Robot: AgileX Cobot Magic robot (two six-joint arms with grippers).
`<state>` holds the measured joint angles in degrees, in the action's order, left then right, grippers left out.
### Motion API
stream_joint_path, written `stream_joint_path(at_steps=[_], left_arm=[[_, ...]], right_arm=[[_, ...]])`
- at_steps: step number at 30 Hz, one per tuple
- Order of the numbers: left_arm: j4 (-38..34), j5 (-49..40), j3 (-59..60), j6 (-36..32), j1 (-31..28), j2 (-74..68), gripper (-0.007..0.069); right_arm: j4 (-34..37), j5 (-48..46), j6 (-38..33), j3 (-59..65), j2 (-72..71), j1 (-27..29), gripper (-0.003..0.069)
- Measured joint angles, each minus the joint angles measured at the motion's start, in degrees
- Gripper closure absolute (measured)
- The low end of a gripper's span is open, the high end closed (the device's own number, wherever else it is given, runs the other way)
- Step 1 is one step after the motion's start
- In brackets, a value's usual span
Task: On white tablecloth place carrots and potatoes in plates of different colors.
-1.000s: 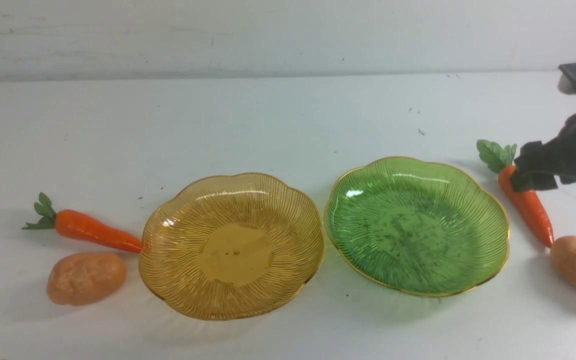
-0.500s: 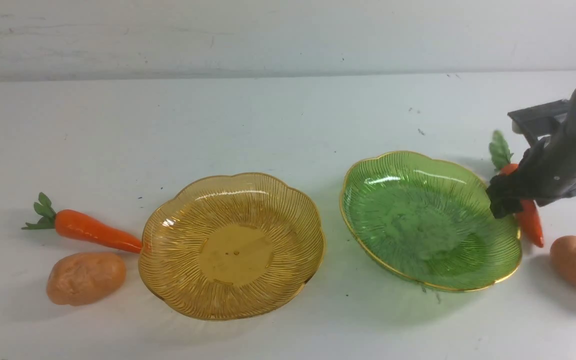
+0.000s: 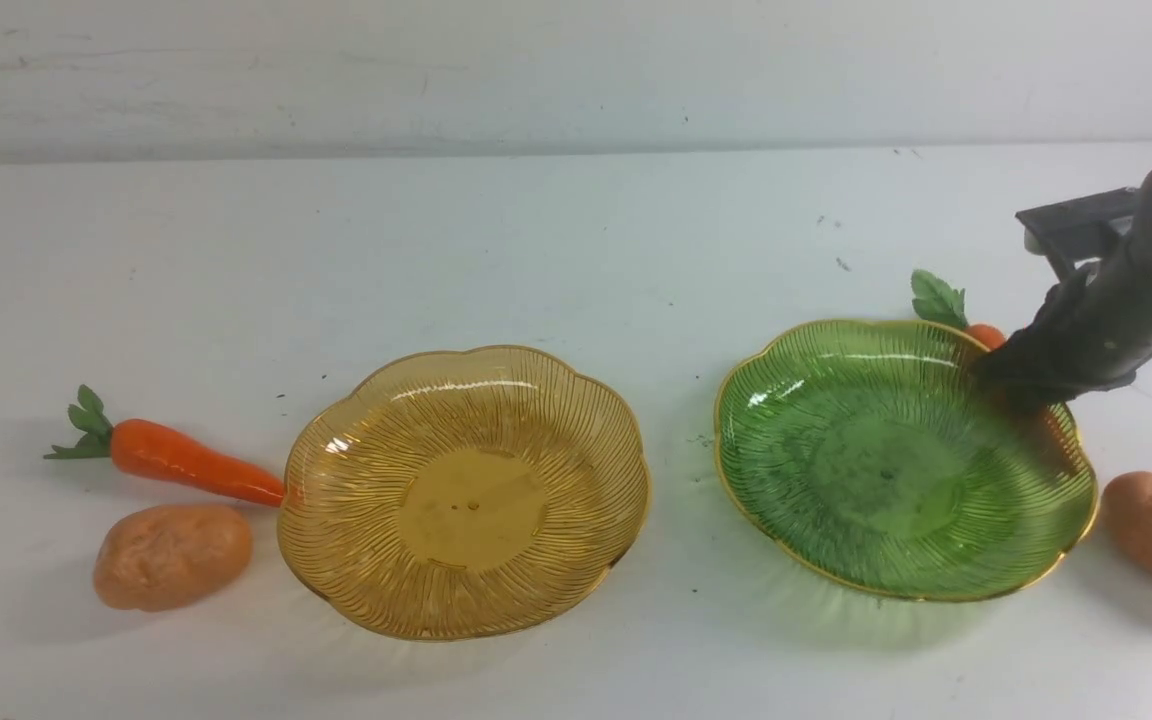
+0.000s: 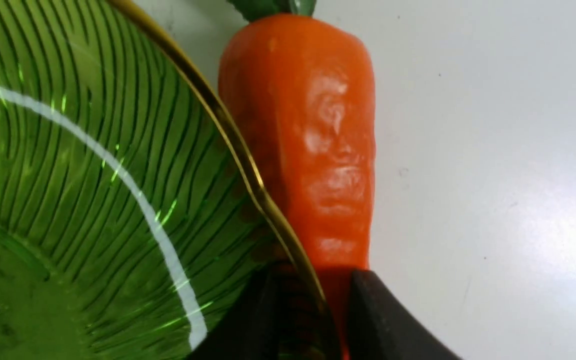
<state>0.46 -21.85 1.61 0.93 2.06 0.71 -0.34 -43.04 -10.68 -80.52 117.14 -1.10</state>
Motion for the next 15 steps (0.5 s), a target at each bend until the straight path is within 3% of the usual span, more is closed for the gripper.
stream_joint_path(at_steps=[6,15], left_arm=[[0.0,0.0,0.0,0.0,0.0,0.0,0.0627],[0.0,0.0,0.0,0.0,0.0,0.0,0.0627]], right_arm=[[0.3,-5.2,2.3,-4.0,0.0,-0.1,0.0493],[6.6,-8.6,2.5,-7.7,0.0,-0.1,0.0258]])
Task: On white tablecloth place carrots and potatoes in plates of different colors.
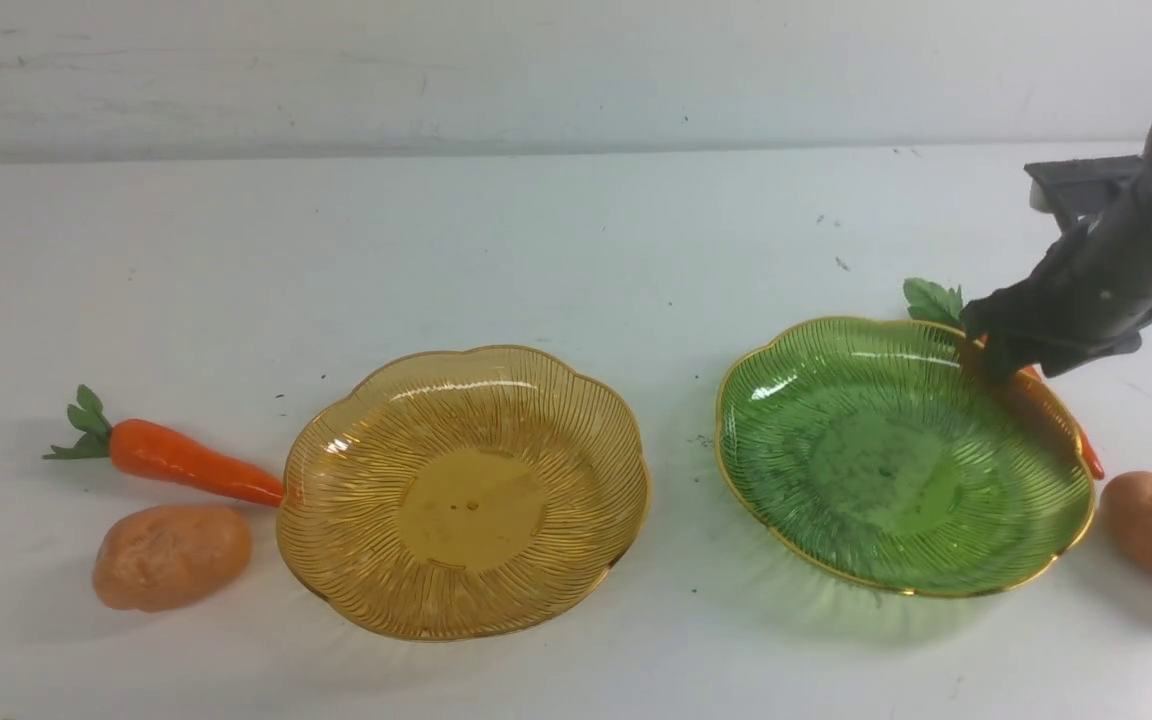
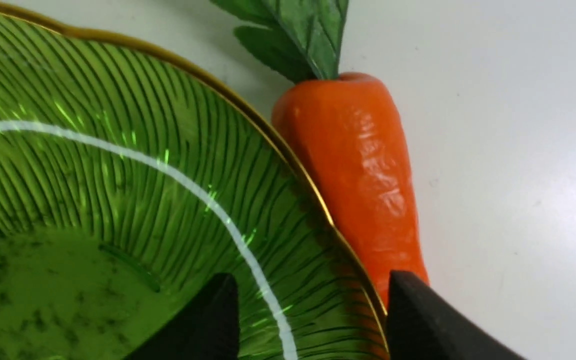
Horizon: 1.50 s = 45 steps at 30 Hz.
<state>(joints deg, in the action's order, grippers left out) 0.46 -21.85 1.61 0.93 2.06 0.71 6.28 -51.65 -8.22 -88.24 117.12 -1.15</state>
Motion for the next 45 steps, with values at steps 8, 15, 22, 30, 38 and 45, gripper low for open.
stream_joint_path(at_steps=[8,15,22,30,38,45], left_arm=[[0.0,0.0,0.0,0.0,0.0,0.0,0.0627],[0.0,0.0,0.0,0.0,0.0,0.0,0.0627],[0.0,0.0,0.0,0.0,0.0,0.0,0.0627],[0.0,0.0,0.0,0.0,0.0,0.0,0.0627],[0.0,0.0,0.0,0.0,0.0,0.0,0.0627],[0.0,0.0,0.0,0.0,0.0,0.0,0.0627]], right_arm=[[-1.7,8.1,2.8,0.0,0.5,0.0,0.0190],[-4.6,10.6,4.3,0.0,3.6,0.6,0.0188],[-4.8,9.0,4.3,-0.1,5.9,0.8,0.0186],[-4.5,8.5,4.3,-0.1,5.9,0.8,0.0189],[-3.6,2.5,4.5,-4.2,4.5,0.8,0.0190],[-7.6,-7.2,3.4,-12.9,3.9,0.8,0.0312]])
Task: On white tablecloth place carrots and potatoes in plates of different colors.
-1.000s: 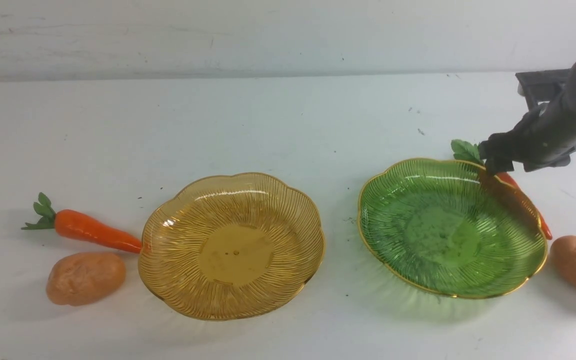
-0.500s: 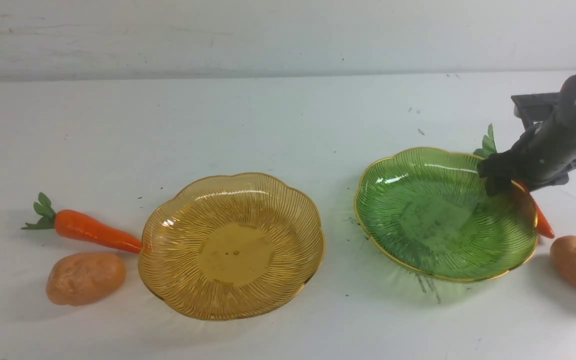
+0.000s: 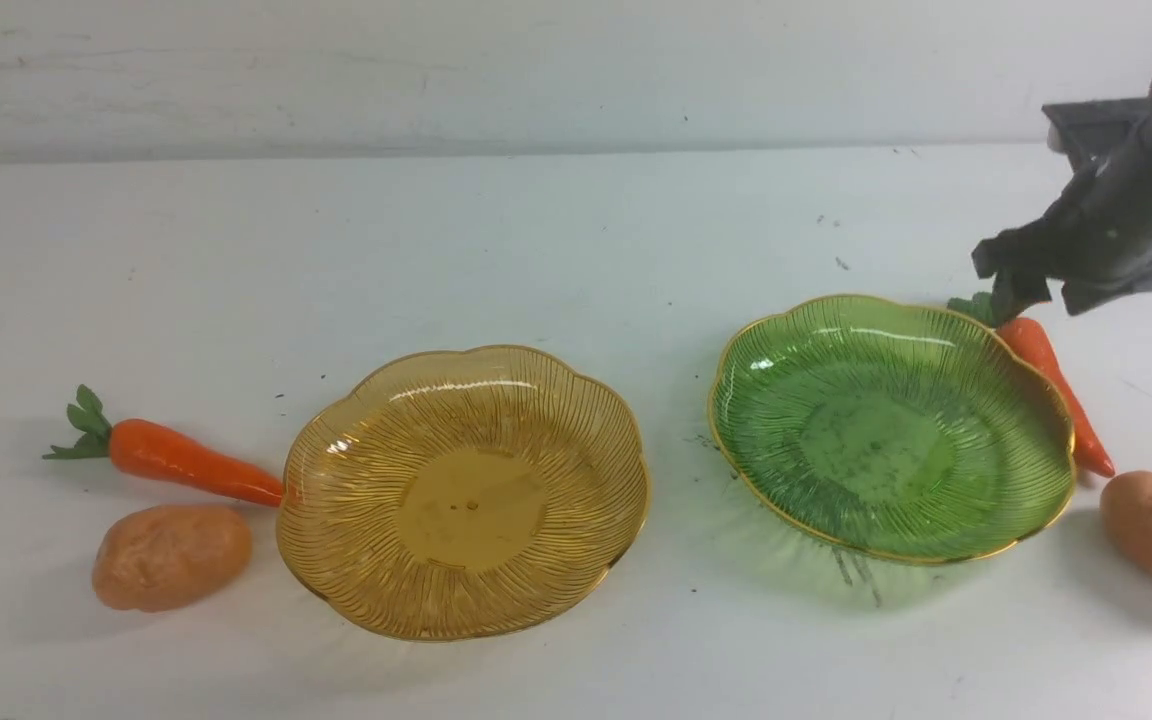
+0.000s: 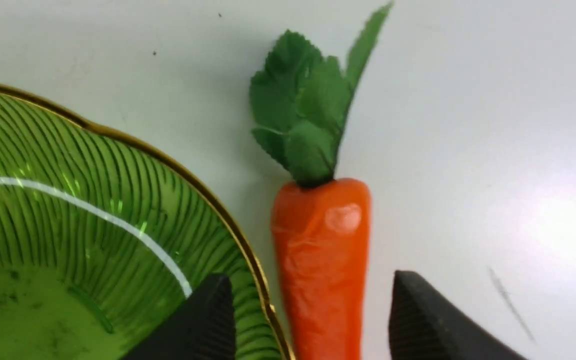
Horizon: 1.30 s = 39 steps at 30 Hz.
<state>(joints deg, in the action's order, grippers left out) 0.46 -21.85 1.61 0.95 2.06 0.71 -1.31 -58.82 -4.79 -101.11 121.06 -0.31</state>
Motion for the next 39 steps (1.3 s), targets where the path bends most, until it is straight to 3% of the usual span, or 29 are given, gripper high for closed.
stream_joint_path(at_steps=[3,5,10,26,31,34,39], left_arm=[[0.0,0.0,0.0,0.0,0.0,0.0,0.0627],[0.0,0.0,0.0,0.0,0.0,0.0,0.0627],[0.0,0.0,0.0,0.0,0.0,0.0,0.0627],[0.0,0.0,0.0,0.0,0.0,0.0,0.0627],[0.0,0.0,0.0,0.0,0.0,0.0,0.0627],[0.0,0.0,0.0,0.0,0.0,0.0,0.0627],[0.0,0.0,0.0,0.0,0.0,0.0,0.0627]], right_arm=[[-3.9,-2.2,-0.2,-0.2,0.4,0.1,0.0534],[-4.2,-3.0,-0.2,-0.2,1.9,0.1,0.0629],[-1.8,-4.4,-1.5,-0.1,5.0,0.0,0.0671],[4.5,-10.1,-3.5,0.0,5.3,-3.4,0.0674],[-1.9,-10.0,-0.8,-2.9,5.3,-3.3,0.0669],[-4.8,-8.7,1.7,-4.9,5.3,-2.5,0.0621],[-5.1,-6.3,2.7,-5.5,6.7,-2.2,0.0370]])
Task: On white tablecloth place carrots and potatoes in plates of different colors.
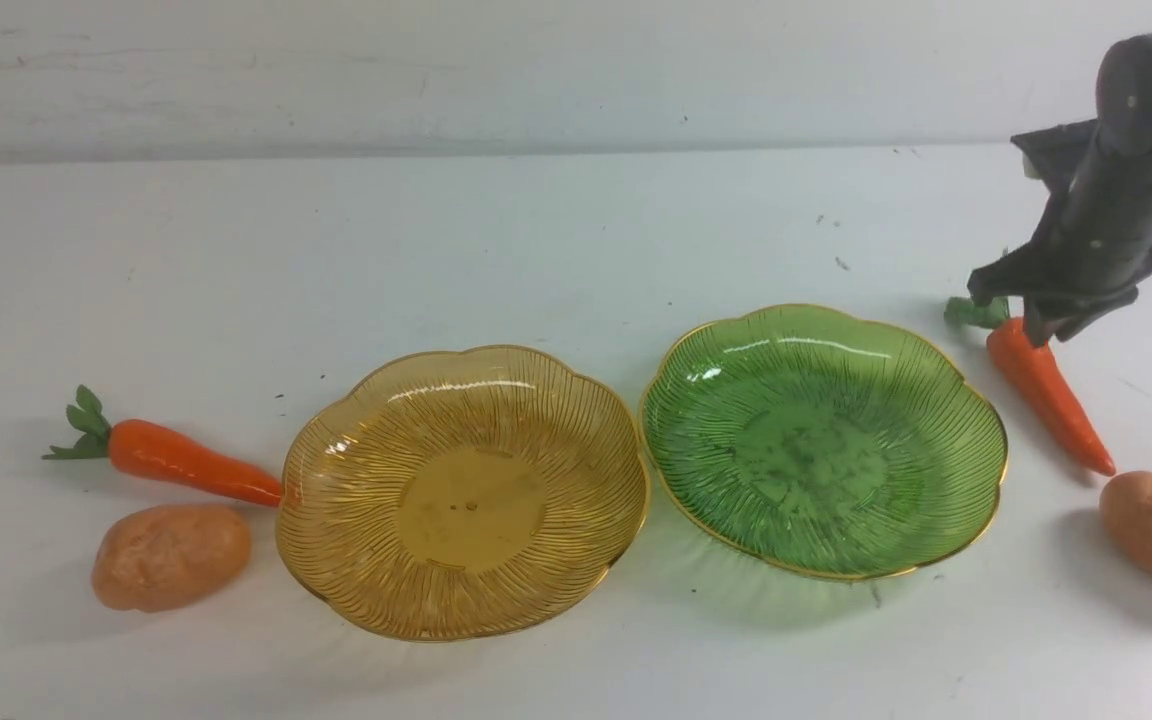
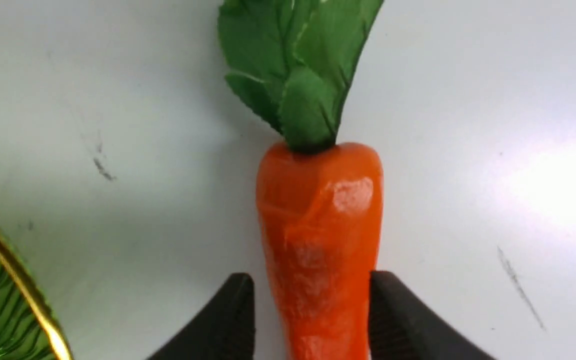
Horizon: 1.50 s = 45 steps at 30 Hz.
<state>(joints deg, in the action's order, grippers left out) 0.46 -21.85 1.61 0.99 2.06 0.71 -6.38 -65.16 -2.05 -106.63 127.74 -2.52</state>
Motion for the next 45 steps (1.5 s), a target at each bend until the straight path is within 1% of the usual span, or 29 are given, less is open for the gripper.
stream_joint_path(at_steps=[1,4,5,6,7,9,12,16,18,22,25,30,35,37,39,41,43,45], left_arm=[[0.0,0.0,0.0,0.0,0.0,0.0,0.0627],[0.0,0.0,0.0,0.0,0.0,0.0,0.0627],[0.0,0.0,0.0,0.0,0.0,0.0,0.0627],[0.0,0.0,0.0,0.0,0.0,0.0,0.0627],[0.0,0.0,0.0,0.0,0.0,0.0,0.0627],[0.0,0.0,0.0,0.0,0.0,0.0,0.0627],[0.0,0.0,0.0,0.0,0.0,0.0,0.0627],[0.0,0.0,0.0,0.0,0.0,0.0,0.0627],[0.0,0.0,0.0,0.0,0.0,0.0,0.0627],[0.0,0.0,0.0,0.0,0.0,0.0,0.0627],[0.0,0.0,0.0,0.4,0.0,0.0,0.0627],[0.0,0.0,0.0,0.5,0.0,0.0,0.0627],[0.0,0.0,0.0,0.6,0.0,0.0,0.0627],[0.0,0.0,0.0,0.6,0.0,0.0,0.0627],[0.0,0.0,0.0,0.6,0.0,0.0,0.0627],[0.0,0.0,0.0,0.6,0.0,0.0,0.0627],[0.0,0.0,0.0,0.6,0.0,0.0,0.0627],[0.0,0.0,0.0,0.6,0.0,0.0,0.0627]], right_arm=[[0.0,0.1,0.3,0.0,1.0,0.0,0.0316],[-0.3,0.3,1.0,0.0,4.0,0.0,0.0239],[-0.1,0.1,1.2,-0.1,4.9,0.0,0.0230],[-0.3,0.2,1.3,-0.2,5.0,0.0,0.0234],[-0.2,-0.1,1.3,-0.4,5.1,0.0,0.0261],[-0.2,-1.8,1.3,-1.2,5.3,0.0,0.0346],[-0.5,-5.1,0.9,-4.9,5.4,0.0,0.0343],[1.1,-5.2,1.0,-9.7,2.9,0.0,0.0343],[4.0,-5.2,1.3,-10.6,0.7,0.0,0.0343],[13.2,-5.4,1.3,-10.8,-5.8,-0.7,0.0343],[16.6,-5.5,1.3,-9.9,-8.5,-2.8,0.0343],[16.8,-5.7,0.5,-4.6,-7.4,-8.3,0.0343],[14.9,-6.1,-0.4,-1.3,-4.5,-11.5,0.0332],[14.1,-6.1,-0.3,-0.9,-3.3,-12.3,0.0299],[13.4,-6.1,0.1,-0.8,-2.5,-12.7,0.0251],[12.5,-5.9,1.3,-0.6,-1.5,-12.7,0.0146],[11.1,-5.9,2.1,-0.6,-1.8,-12.6,0.0062],[10.4,-5.8,2.8,-0.5,-2.6,-12.6,0.0018]])
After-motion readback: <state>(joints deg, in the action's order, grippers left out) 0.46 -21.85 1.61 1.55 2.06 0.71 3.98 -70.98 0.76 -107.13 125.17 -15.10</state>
